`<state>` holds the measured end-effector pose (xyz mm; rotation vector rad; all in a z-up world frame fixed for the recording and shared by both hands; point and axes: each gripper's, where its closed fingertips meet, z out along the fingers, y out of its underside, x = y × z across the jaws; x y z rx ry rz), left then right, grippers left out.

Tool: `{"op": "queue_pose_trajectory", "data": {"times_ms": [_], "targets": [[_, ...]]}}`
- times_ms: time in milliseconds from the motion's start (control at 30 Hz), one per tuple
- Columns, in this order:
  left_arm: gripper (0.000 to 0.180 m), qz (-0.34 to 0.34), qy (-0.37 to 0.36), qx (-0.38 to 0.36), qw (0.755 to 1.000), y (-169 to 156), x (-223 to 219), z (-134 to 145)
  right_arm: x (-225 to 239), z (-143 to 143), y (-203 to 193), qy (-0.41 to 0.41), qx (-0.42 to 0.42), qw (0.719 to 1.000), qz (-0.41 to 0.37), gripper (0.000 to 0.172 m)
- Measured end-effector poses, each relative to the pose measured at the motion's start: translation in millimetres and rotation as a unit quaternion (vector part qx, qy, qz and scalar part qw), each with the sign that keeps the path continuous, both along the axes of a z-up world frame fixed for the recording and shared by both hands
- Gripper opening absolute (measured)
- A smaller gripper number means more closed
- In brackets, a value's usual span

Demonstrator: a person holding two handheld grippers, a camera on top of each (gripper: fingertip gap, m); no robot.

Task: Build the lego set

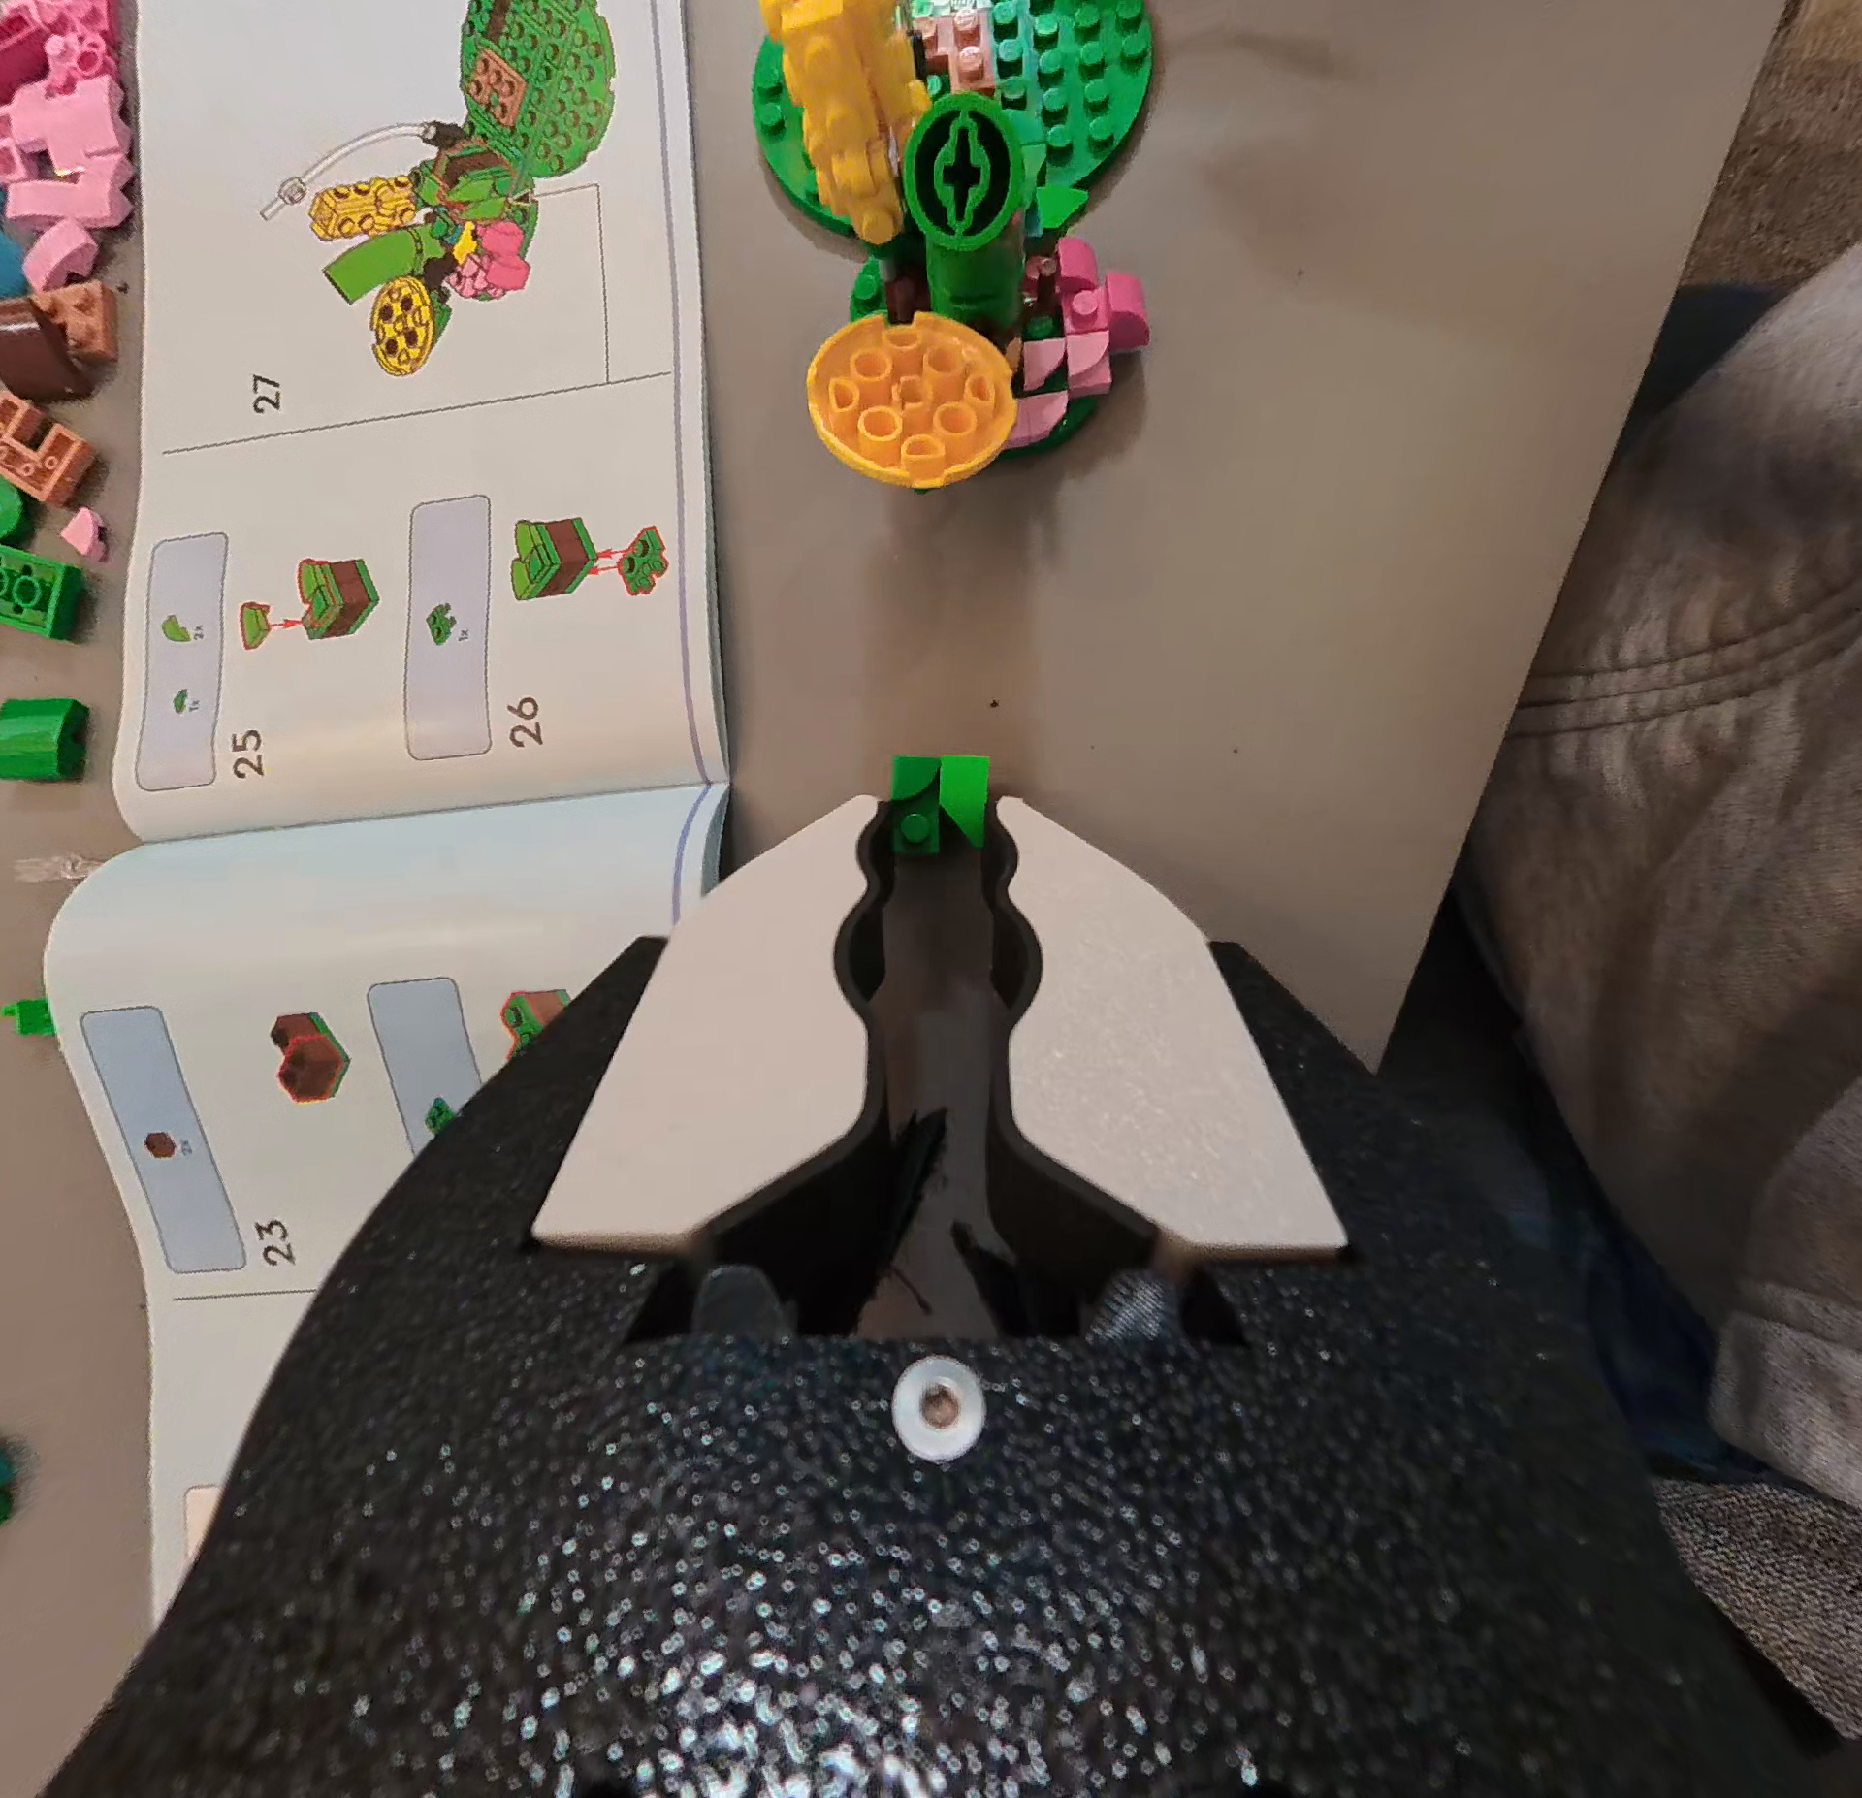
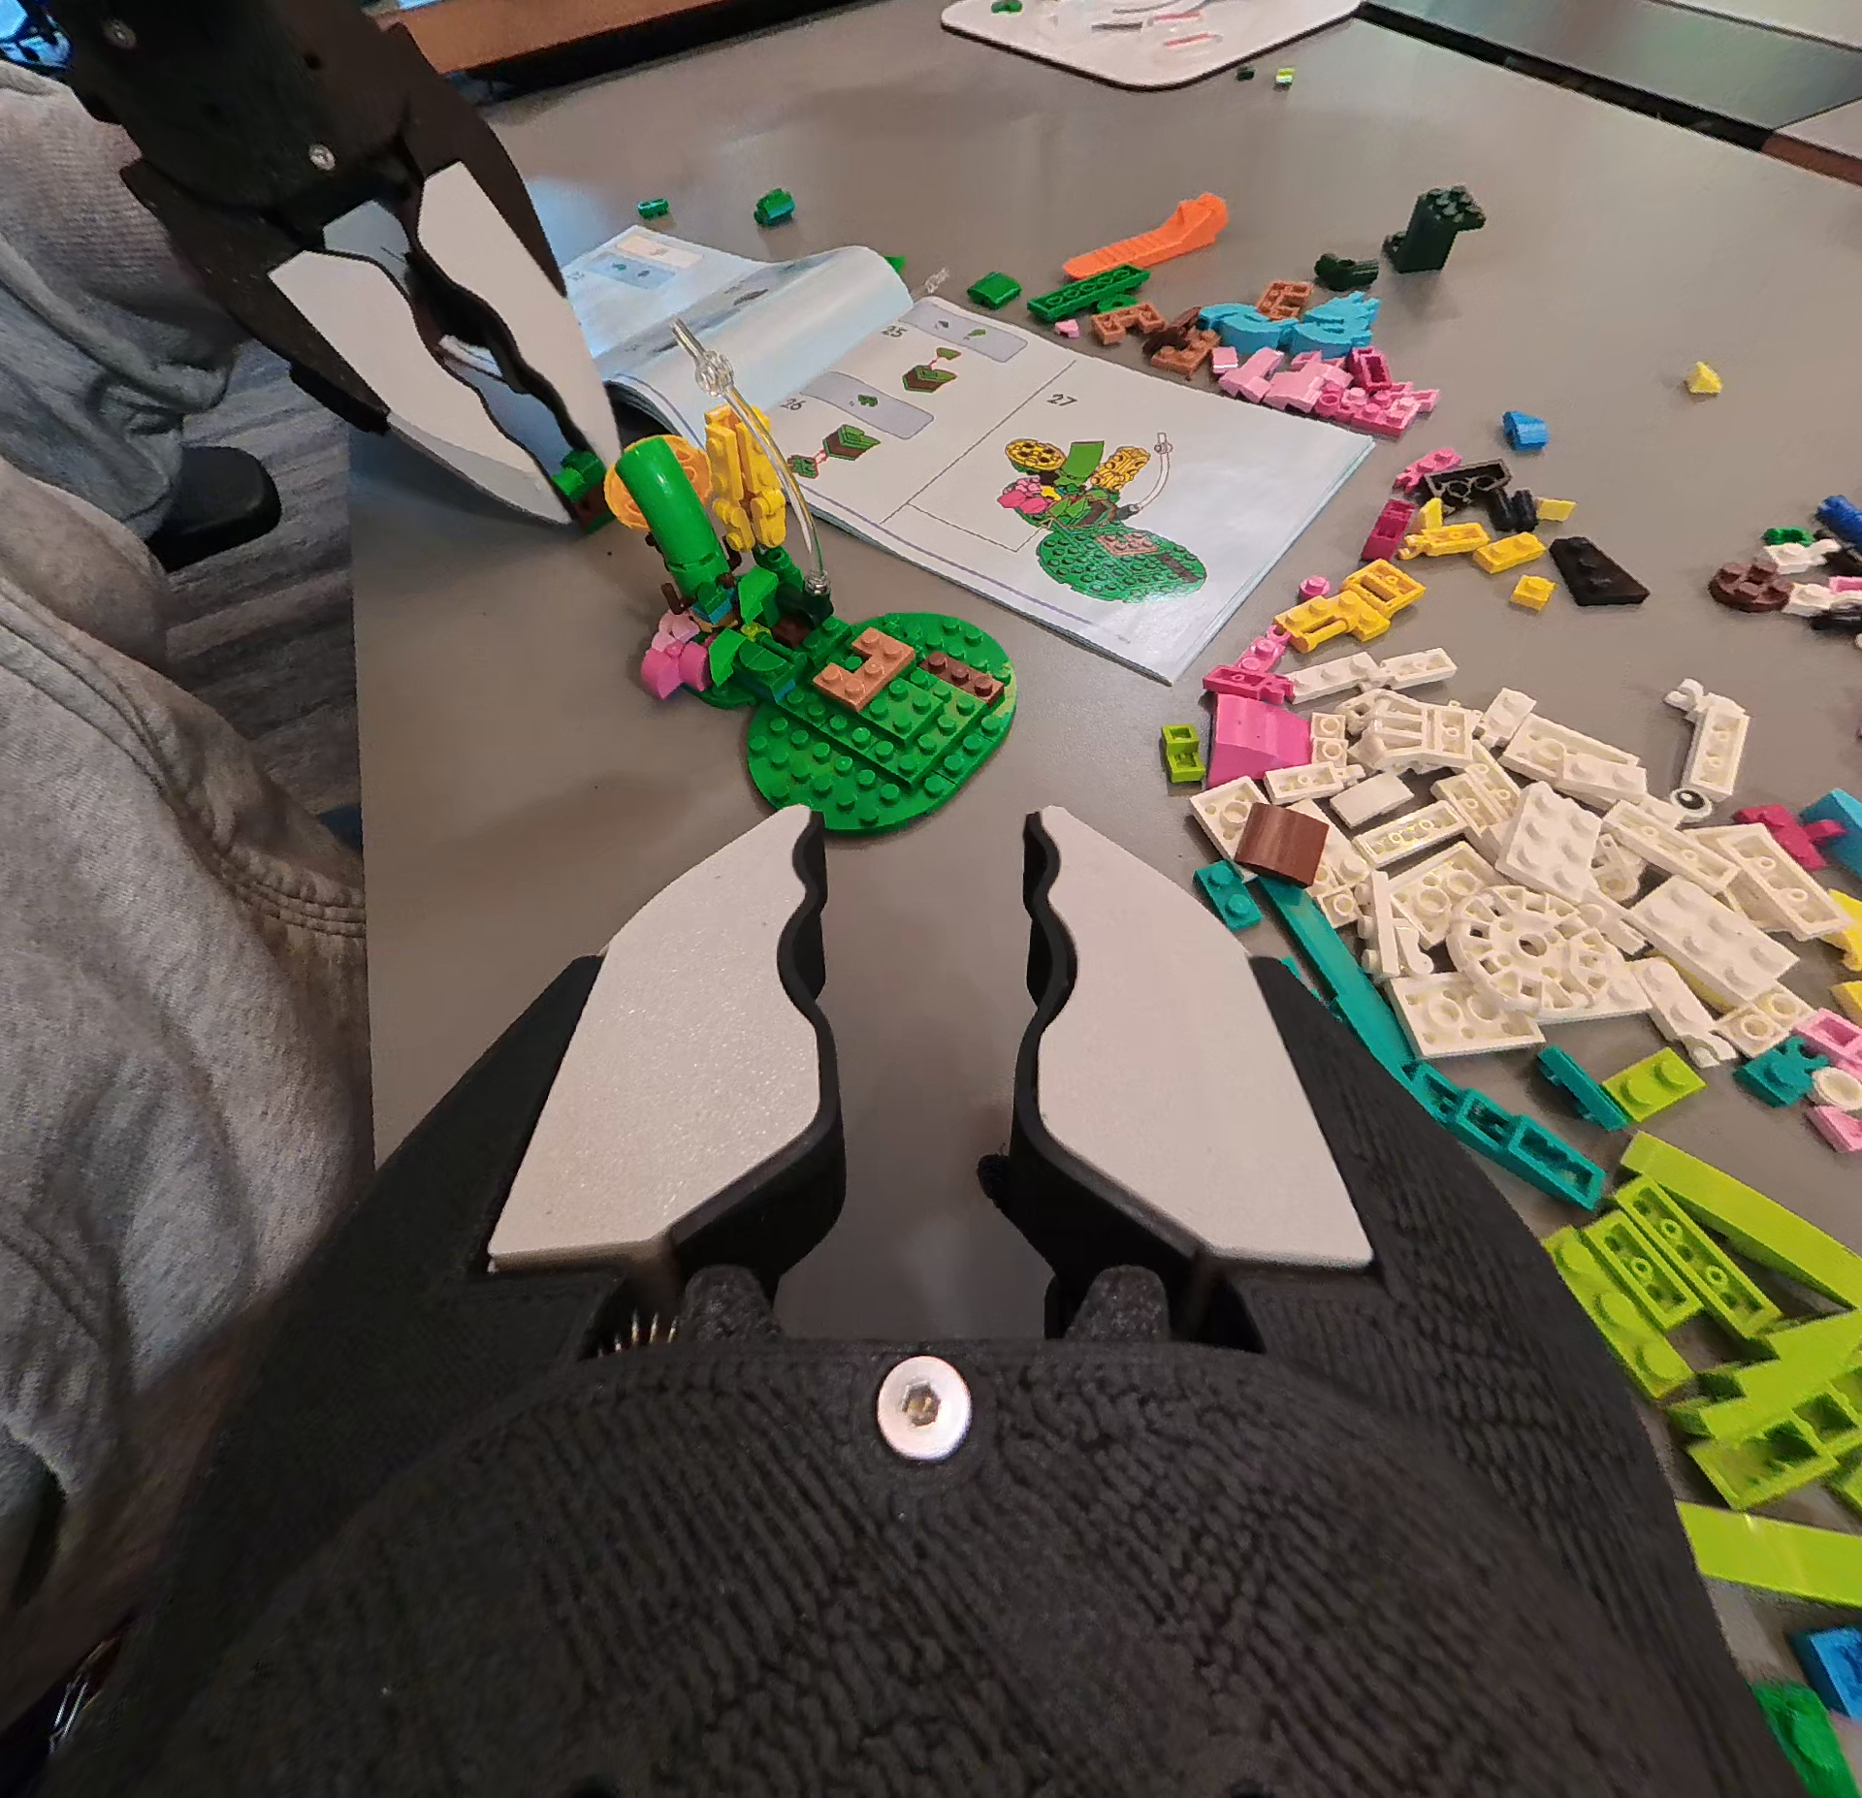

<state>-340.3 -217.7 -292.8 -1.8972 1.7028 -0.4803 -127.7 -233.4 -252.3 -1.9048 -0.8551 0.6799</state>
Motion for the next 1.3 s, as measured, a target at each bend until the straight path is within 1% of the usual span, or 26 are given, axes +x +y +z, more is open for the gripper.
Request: {"op": "queue_pose_trajectory", "data": {"times_ms": [133,233,300,400,500,567,700,800,900,1033,1167,1300], "targets": [[0.016,-0.001,-0.001,0.007,1.0,0.6,0.2,3.2,10.1,0.4,0.4,-0.009,0.0,1.0,-0.012,0.036],[0.016,0.0,-0.009,0.014,1.0,0.7,0.4,7.3,27.1,4.2,1.4,-0.017,0.004,0.999,-0.036,0.036],[0.016,0.0,-0.013,0.018,1.0,0.5,0.5,9.5,42.2,7.8,1.9,-0.023,0.006,0.998,-0.058,0.036],[0.016,-0.002,-0.019,0.026,0.999,0.7,0.9,12.8,75.6,9.5,5.1,-0.059,0.016,0.991,-0.115,0.036],[0.016,-0.007,-0.023,0.032,0.999,-0.7,0.7,15.2,118.1,9.9,13.3,-0.094,0.022,0.973,-0.21,0.033],[0.016,-0.007,-0.022,0.036,0.999,-1.5,-0.5,16.0,141.4,8.0,15.7,-0.107,0.016,0.96,-0.259,0.032],[0.016,-0.008,-0.029,0.04,0.999,-2.3,-1.2,19.5,180.7,-6.0,12.4,-0.161,-0.018,0.932,-0.324,0.03],[0.016,-0.009,-0.036,0.039,0.999,-2.5,-1.3,21.3,204.3,-9.0,11.1,-0.178,-0.03,0.914,-0.362,0.027],[0.016,-0.009,-0.038,0.041,0.998,-2.1,-1.8,21.2,219.6,-7.4,13.6,-0.177,-0.041,0.906,-0.383,0.026],[0.016,-0.006,-0.04,0.045,0.998,-1.8,-3.5,21.9,245.7,-6.2,17.5,-0.209,-0.061,0.884,-0.414,0.023],[0.016,-0.004,-0.049,0.044,0.998,-1.7,-3.3,24.1,255.2,-9.1,20.6,-0.181,-0.094,0.882,-0.424,0.021],[0.016,-0.004,-0.05,0.048,0.998,-0.8,-3.8,25.9,260.2,-13.1,17.2,-0.18,-0.101,0.878,-0.433,0.02]]}}
